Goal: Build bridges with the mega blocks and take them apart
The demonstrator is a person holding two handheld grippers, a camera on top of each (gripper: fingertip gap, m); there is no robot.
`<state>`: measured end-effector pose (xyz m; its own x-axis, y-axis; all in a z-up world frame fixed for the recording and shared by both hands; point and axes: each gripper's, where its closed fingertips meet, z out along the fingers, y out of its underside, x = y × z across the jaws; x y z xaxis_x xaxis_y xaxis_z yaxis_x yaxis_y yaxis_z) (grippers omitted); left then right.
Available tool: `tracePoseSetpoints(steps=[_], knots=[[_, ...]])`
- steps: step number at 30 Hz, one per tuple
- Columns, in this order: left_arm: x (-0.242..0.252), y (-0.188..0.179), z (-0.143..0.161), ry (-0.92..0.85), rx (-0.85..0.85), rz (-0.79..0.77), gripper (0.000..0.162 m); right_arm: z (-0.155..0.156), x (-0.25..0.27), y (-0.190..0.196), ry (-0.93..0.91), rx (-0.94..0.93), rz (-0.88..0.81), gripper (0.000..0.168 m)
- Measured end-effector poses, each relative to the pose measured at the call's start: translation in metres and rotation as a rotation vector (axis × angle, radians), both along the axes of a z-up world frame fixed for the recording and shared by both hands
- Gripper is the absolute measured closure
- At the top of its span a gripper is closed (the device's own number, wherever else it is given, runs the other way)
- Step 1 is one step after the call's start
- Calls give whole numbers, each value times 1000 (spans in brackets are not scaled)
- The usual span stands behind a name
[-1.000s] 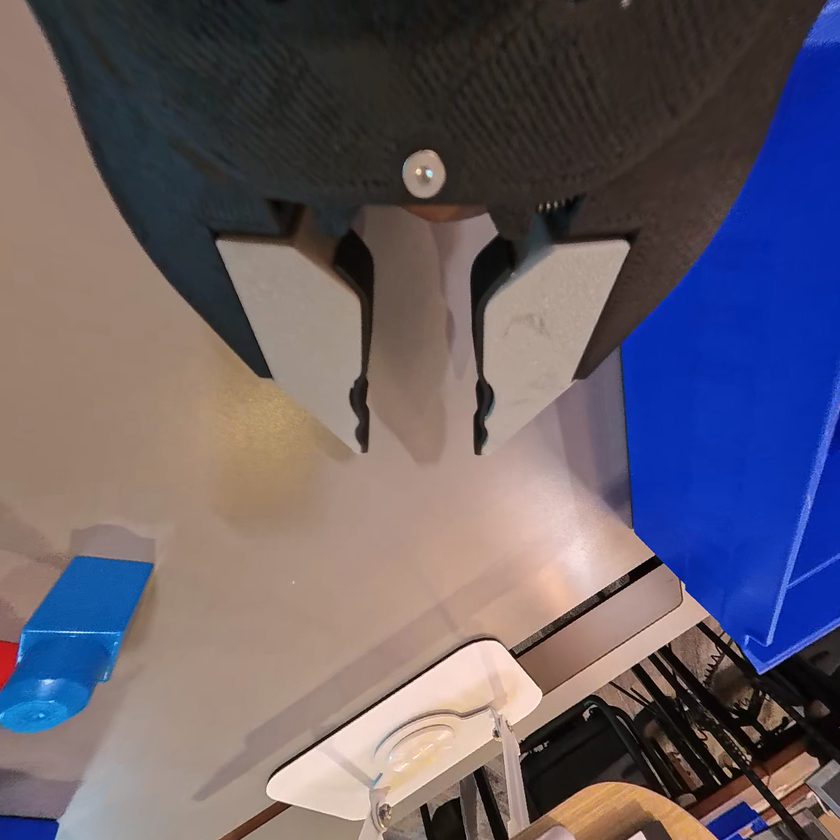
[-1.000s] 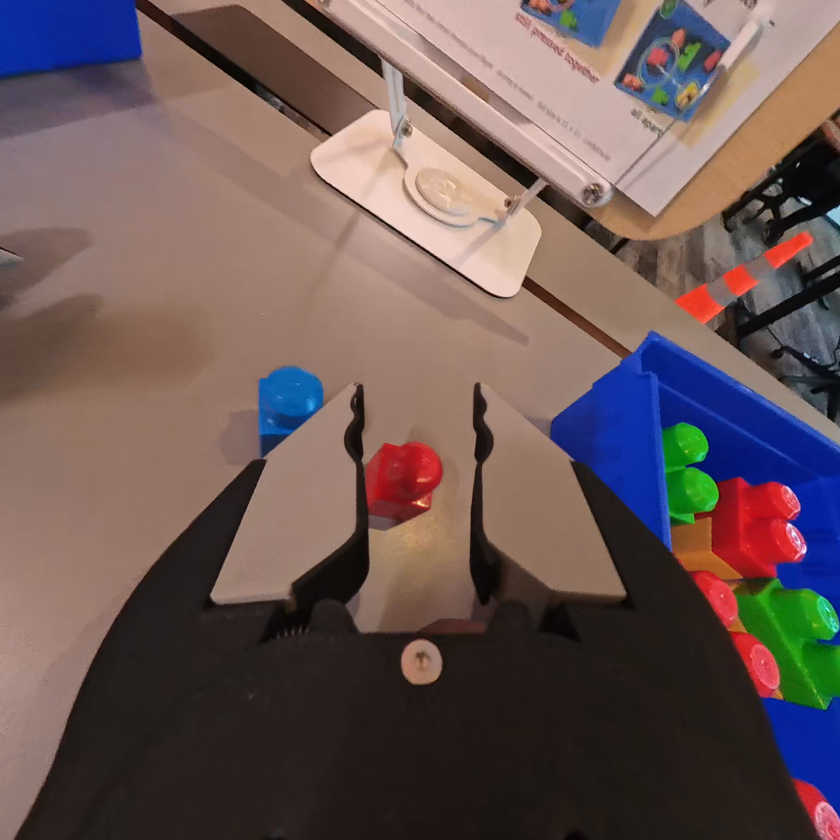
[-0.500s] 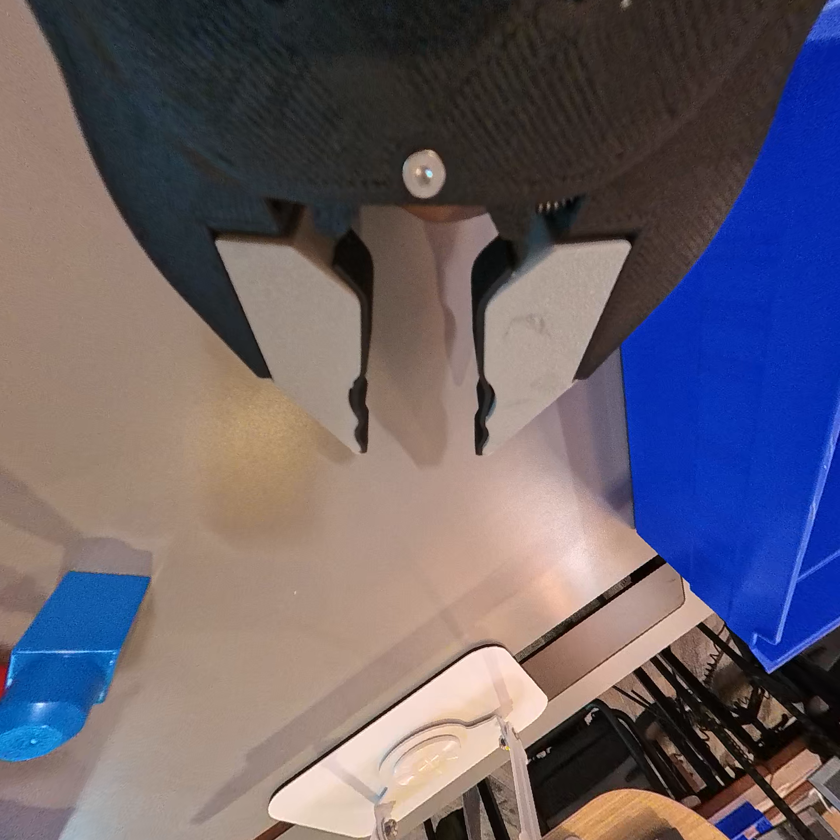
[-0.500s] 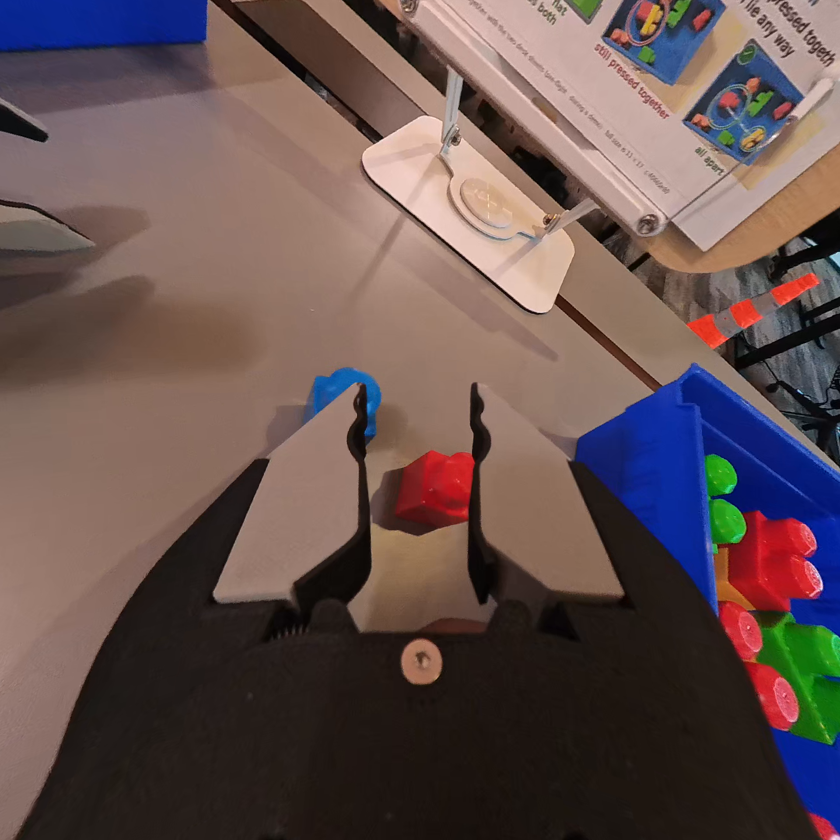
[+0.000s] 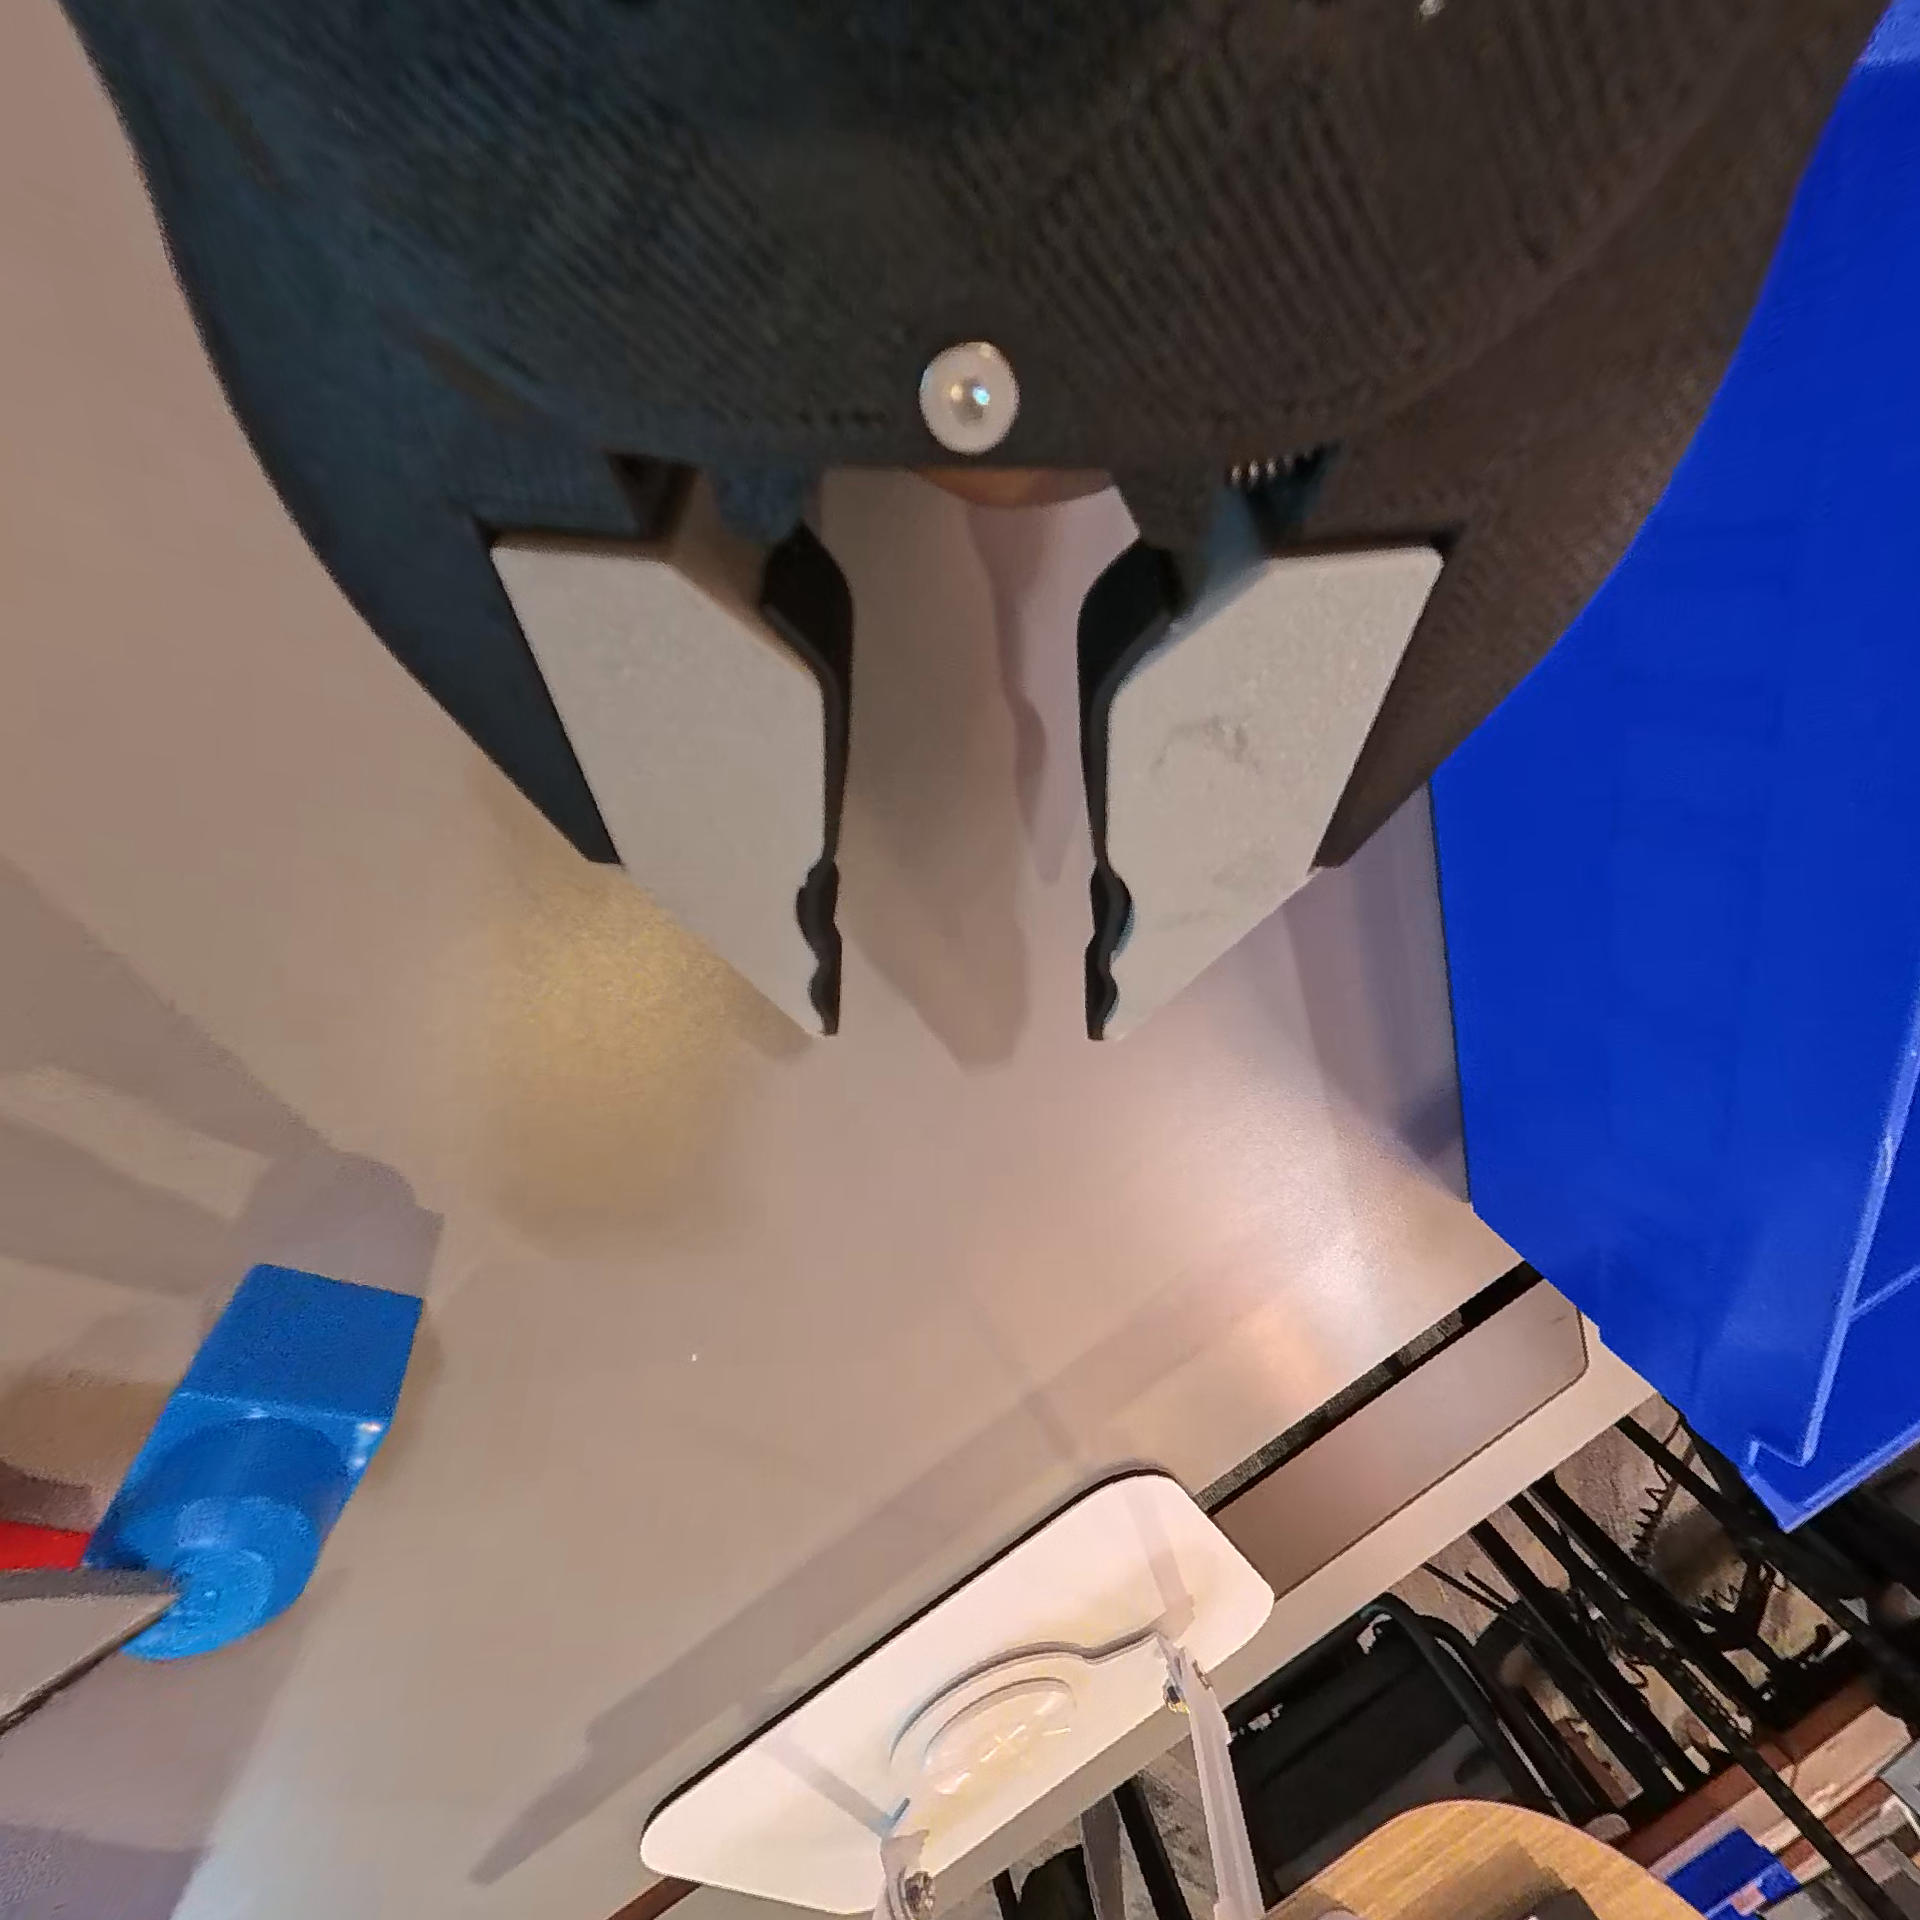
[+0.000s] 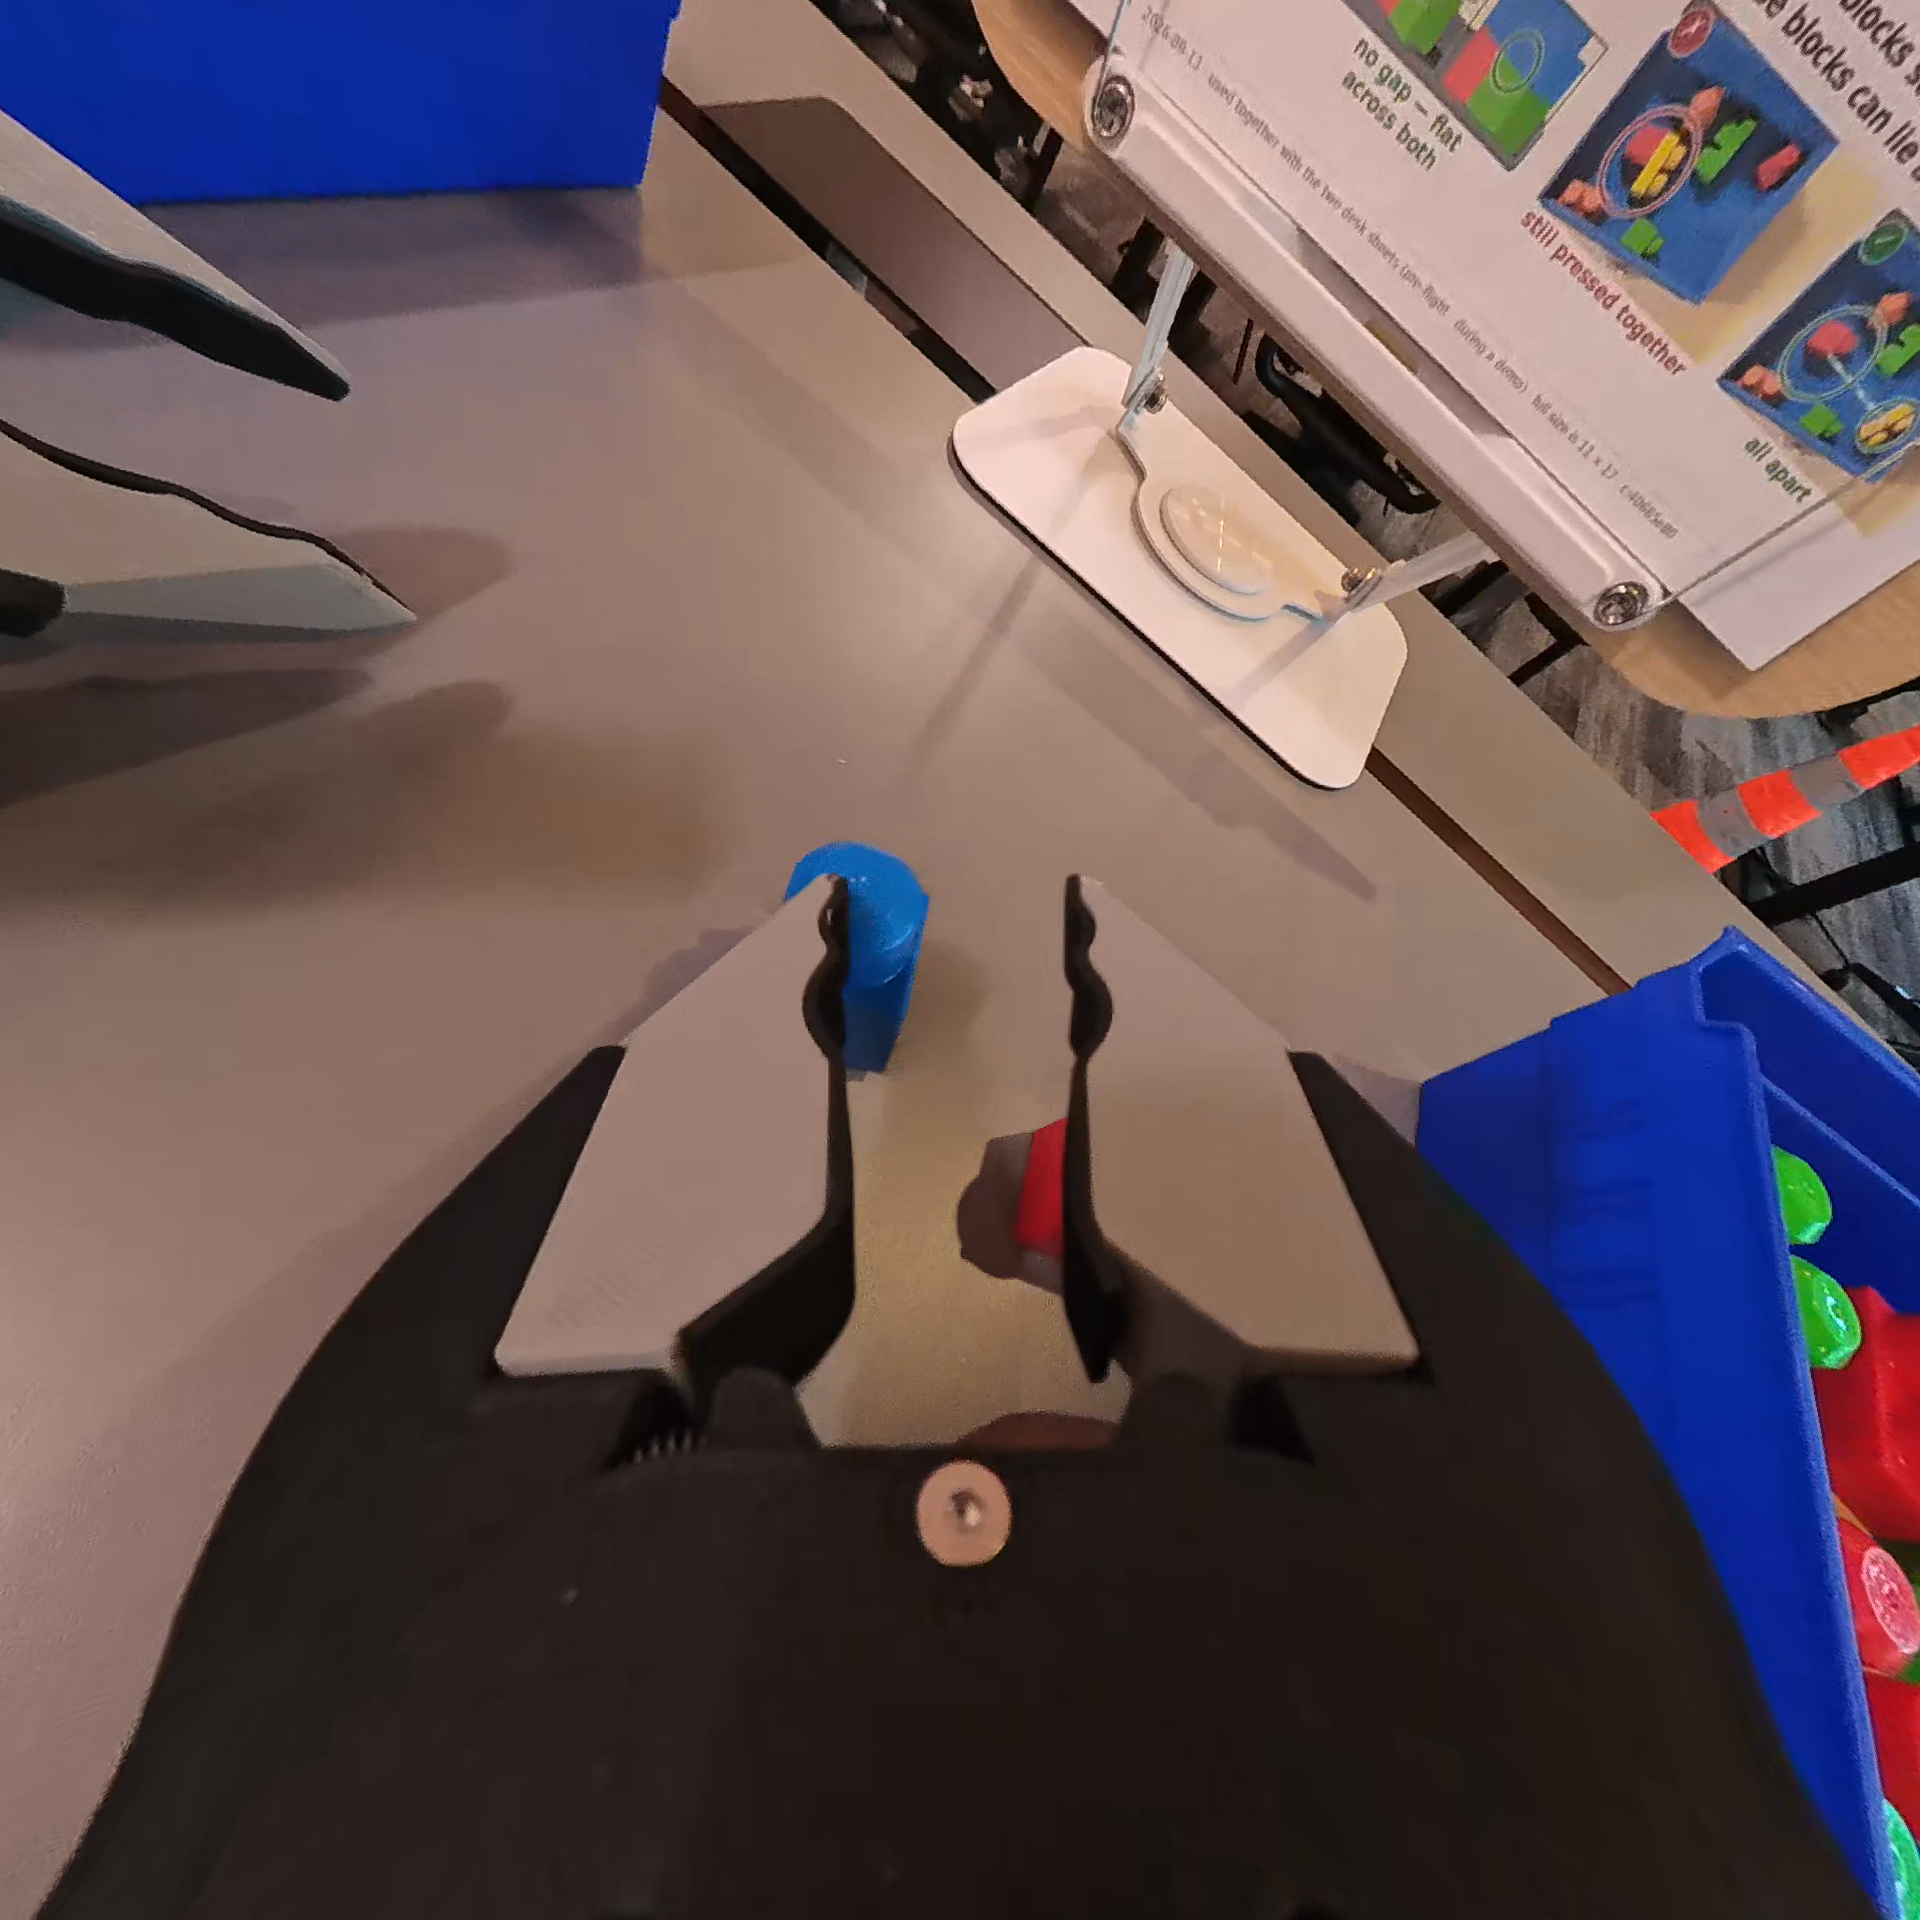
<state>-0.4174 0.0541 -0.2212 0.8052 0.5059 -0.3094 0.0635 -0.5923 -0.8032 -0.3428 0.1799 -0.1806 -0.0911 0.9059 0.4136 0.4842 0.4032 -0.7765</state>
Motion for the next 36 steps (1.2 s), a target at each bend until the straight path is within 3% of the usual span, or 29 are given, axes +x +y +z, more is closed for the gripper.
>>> tracePoseSetpoints(steps=[9, 18, 24, 28, 31, 33, 34, 36], knots=[[1, 0, 0, -11, 12, -9, 112, 13, 1, 2, 62, -6, -14, 122], [5, 3, 5, -22, 49, -44, 94, 54, 4, -13, 275, -23, 38, 79], [0, -5, 32, 13, 160, -27, 91, 73, 10, -33, 392, -74, 103, 79], [-16, -32, 62, 112, 228, 71, 89, 70, 10, -46, 387, -105, 156, 80], [-24, -62, 79, 87, 303, 140, 89, 66, 10, -56, 376, -103, 192, 82], [-28, -82, 95, 64, 350, 140, 125, 65, 10, -58, 372, -98, 200, 82], [-32, -93, 103, 62, 361, 136, 134, 66, 11, -60, 374, -98, 204, 83], [-52, -126, 116, 64, 337, 227, 100, 70, 13, -61, 389, -99, 209, 84]])
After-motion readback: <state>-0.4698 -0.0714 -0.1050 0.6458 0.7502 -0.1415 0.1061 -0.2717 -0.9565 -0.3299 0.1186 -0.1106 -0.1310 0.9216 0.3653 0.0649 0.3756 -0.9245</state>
